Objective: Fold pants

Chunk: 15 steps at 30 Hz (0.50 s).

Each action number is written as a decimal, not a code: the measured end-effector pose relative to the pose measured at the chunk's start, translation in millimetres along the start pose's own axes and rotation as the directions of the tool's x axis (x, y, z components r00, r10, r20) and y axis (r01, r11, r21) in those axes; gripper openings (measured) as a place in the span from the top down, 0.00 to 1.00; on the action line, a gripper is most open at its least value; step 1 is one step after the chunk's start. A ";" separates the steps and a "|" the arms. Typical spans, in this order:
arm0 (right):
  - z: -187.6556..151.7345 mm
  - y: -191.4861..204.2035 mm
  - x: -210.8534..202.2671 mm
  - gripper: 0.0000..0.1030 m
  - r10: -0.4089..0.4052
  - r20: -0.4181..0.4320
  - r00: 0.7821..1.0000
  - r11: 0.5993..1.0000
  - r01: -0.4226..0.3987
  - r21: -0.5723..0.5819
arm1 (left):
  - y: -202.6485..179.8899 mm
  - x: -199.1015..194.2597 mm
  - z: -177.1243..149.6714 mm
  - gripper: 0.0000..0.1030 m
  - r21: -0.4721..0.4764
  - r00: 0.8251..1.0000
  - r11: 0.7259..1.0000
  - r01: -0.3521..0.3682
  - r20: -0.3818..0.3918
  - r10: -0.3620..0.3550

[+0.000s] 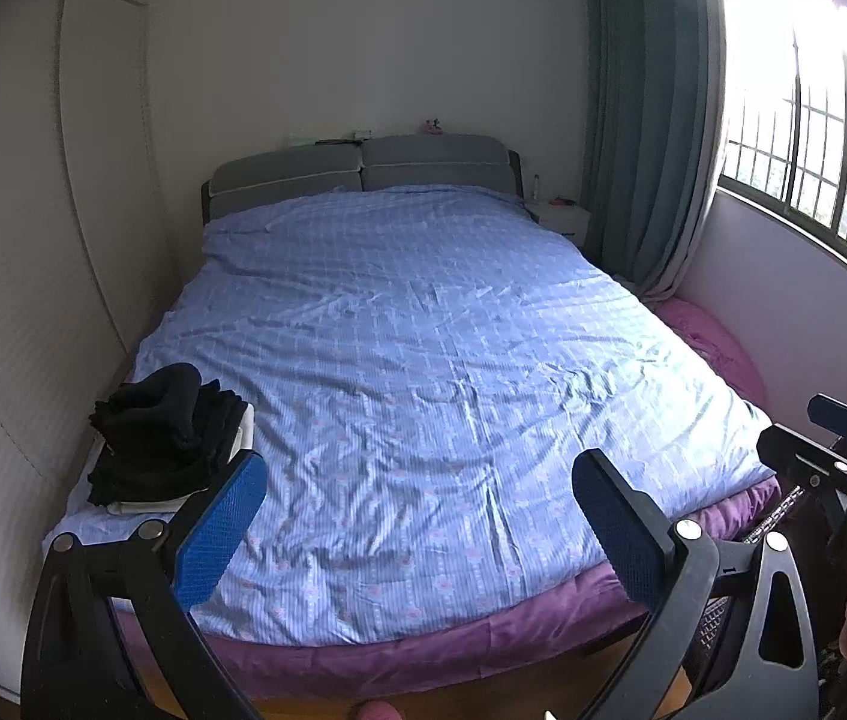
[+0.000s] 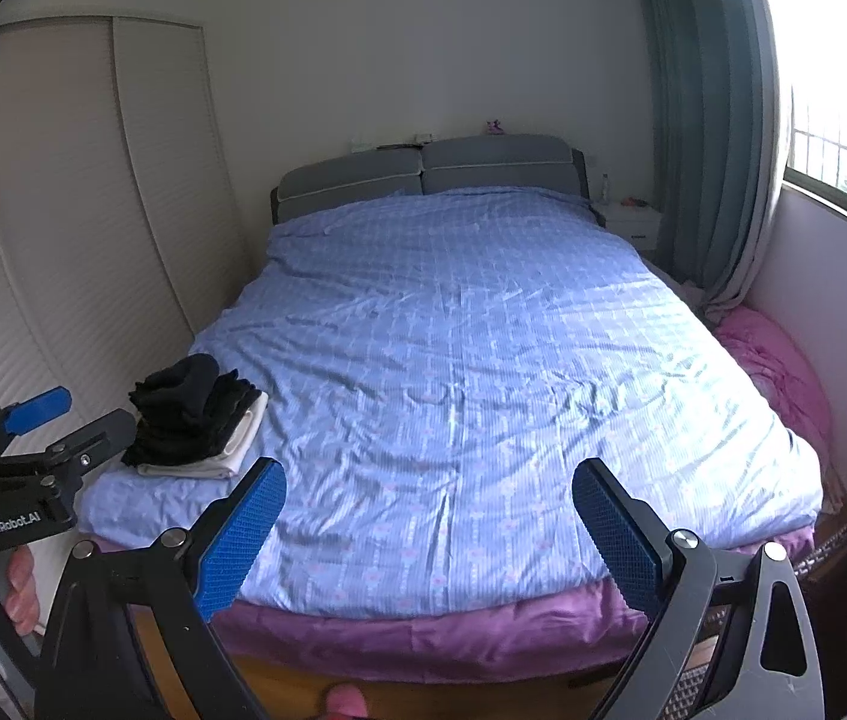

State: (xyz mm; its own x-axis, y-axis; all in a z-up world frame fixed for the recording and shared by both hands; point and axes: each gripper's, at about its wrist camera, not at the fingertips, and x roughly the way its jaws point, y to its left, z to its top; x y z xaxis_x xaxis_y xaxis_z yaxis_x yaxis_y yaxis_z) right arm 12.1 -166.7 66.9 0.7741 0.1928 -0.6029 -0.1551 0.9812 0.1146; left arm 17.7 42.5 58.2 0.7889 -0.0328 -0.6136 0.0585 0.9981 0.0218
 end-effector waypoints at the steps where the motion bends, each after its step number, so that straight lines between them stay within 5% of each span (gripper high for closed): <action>1: 0.5 -0.8 0.5 0.06 -0.002 -0.002 1.000 1.000 0.002 -0.001 | 0.5 1.1 0.1 0.00 0.000 1.000 1.000 -0.001 -0.002 0.001; 15: 2.1 6.0 4.8 0.06 -0.031 -0.020 0.999 1.000 0.031 -0.001 | 10.9 18.4 -1.0 0.00 -0.013 0.999 1.000 0.018 -0.042 -0.019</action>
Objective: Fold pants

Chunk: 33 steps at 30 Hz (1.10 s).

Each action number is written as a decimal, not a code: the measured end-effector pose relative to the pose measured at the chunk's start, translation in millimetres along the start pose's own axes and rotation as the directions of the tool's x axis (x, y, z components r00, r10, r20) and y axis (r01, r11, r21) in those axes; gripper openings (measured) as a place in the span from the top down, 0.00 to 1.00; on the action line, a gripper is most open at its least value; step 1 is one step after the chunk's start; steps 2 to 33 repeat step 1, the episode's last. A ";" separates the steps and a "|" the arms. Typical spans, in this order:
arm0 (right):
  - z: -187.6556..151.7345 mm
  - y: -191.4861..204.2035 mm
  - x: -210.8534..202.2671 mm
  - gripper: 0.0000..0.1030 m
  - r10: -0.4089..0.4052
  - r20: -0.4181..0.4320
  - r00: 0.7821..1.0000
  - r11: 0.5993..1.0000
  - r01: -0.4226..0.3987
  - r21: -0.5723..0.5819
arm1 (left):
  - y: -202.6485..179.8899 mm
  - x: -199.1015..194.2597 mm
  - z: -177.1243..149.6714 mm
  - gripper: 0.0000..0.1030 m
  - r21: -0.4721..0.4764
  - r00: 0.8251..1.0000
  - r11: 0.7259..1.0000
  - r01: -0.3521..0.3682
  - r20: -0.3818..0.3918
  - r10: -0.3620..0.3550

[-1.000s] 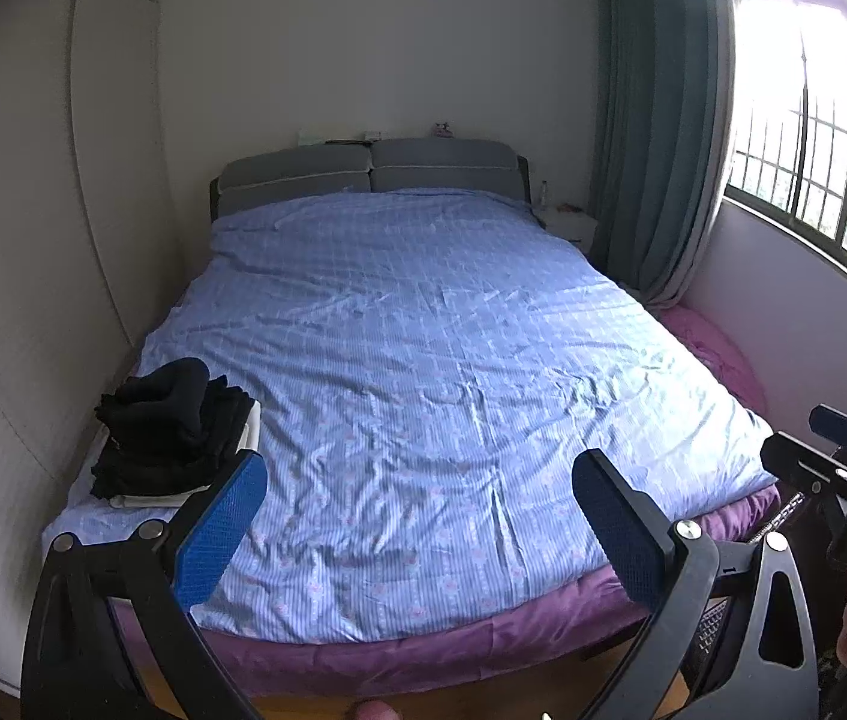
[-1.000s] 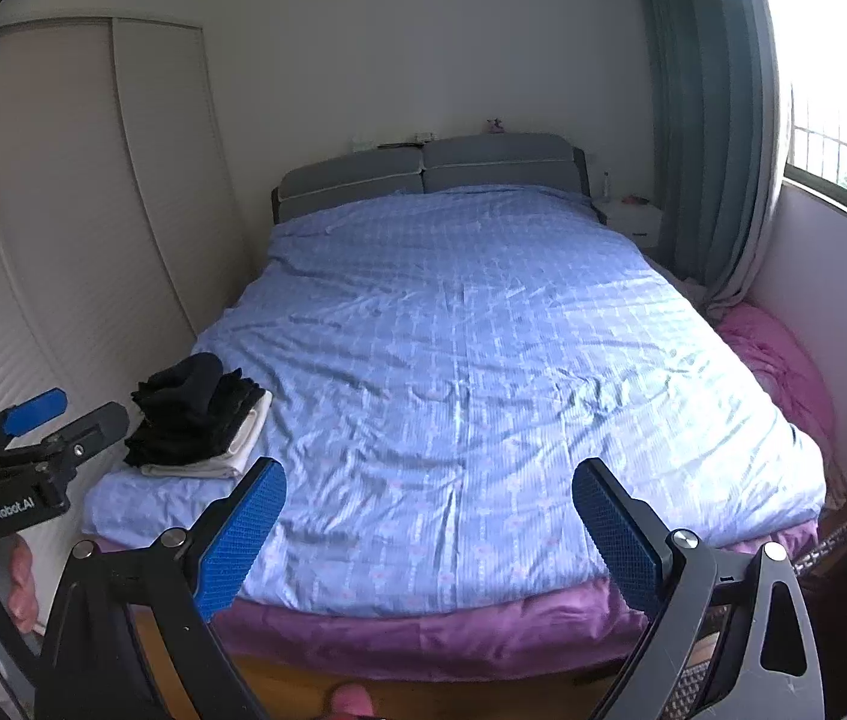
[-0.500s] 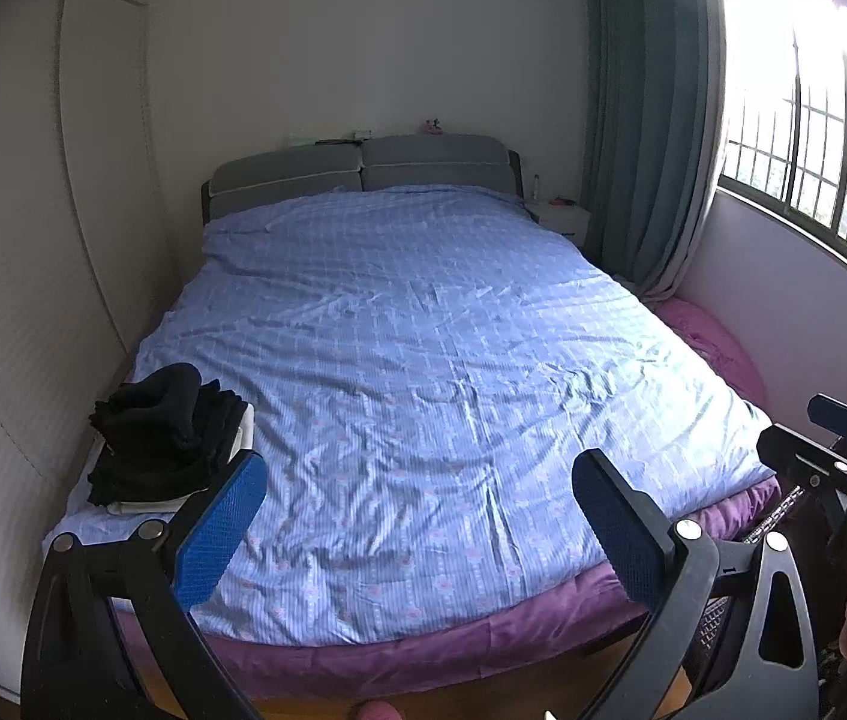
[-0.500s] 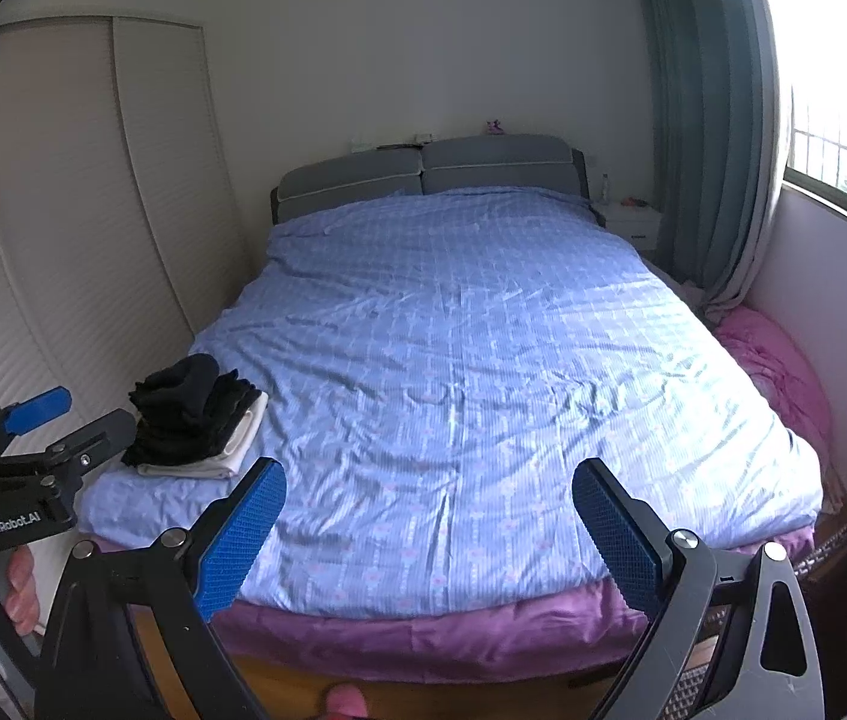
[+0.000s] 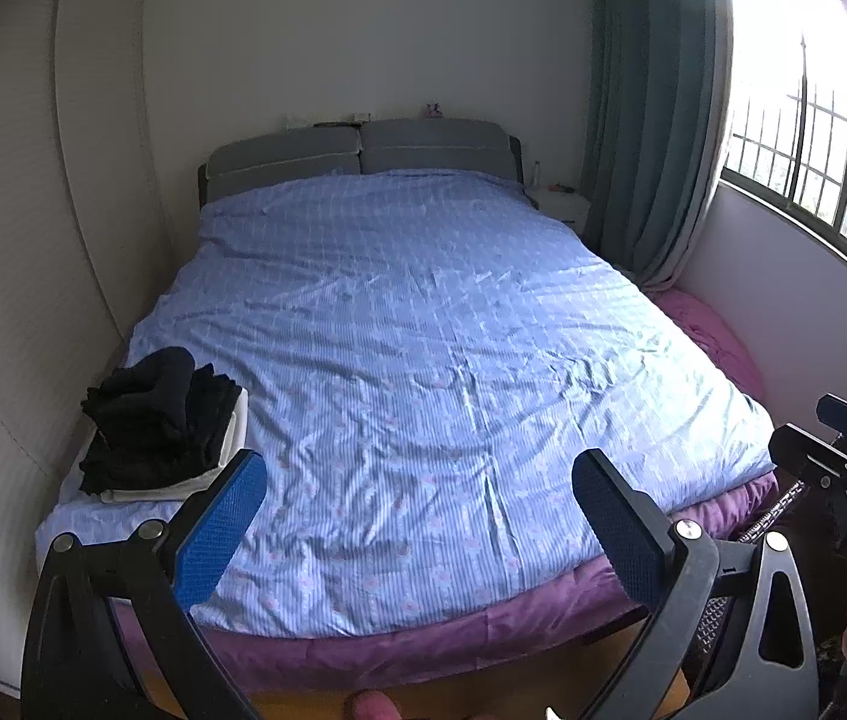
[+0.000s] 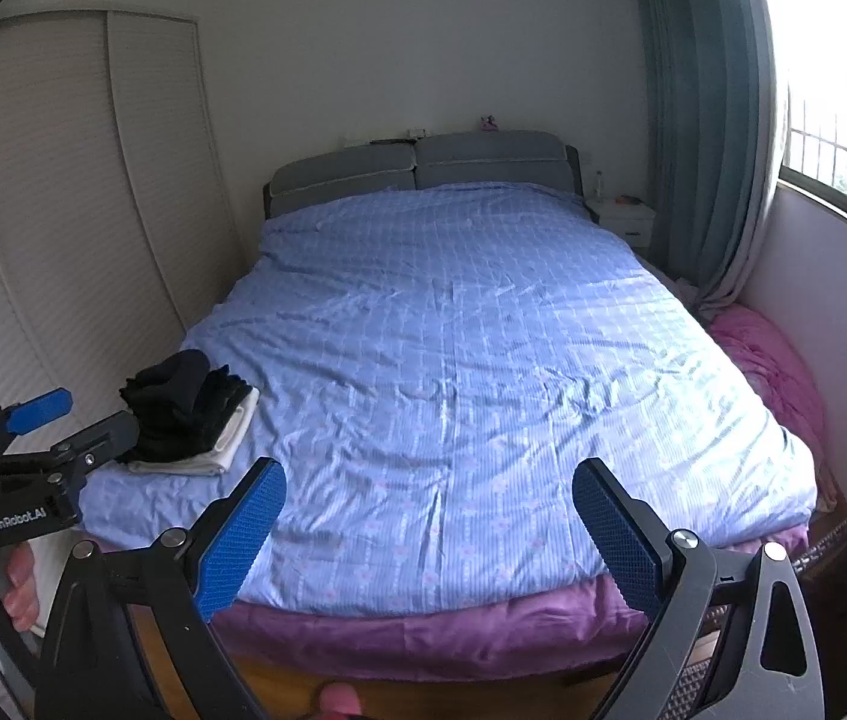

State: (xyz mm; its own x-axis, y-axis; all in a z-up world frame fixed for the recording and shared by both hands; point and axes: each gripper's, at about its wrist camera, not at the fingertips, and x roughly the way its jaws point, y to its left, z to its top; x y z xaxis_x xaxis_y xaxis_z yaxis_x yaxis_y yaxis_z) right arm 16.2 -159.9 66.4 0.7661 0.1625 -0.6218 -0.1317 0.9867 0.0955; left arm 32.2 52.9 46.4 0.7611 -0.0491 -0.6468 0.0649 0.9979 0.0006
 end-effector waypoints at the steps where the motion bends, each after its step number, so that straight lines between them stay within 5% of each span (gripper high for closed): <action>1: -0.1 0.6 0.8 0.06 0.000 0.000 1.000 1.000 0.000 0.002 | 1.3 1.5 0.0 0.00 -0.003 1.000 1.000 0.002 -0.004 -0.002; 33: -0.1 0.6 0.8 0.06 0.000 0.000 1.000 1.000 0.000 0.002 | 1.3 1.5 0.0 0.00 -0.003 1.000 1.000 0.002 -0.004 -0.002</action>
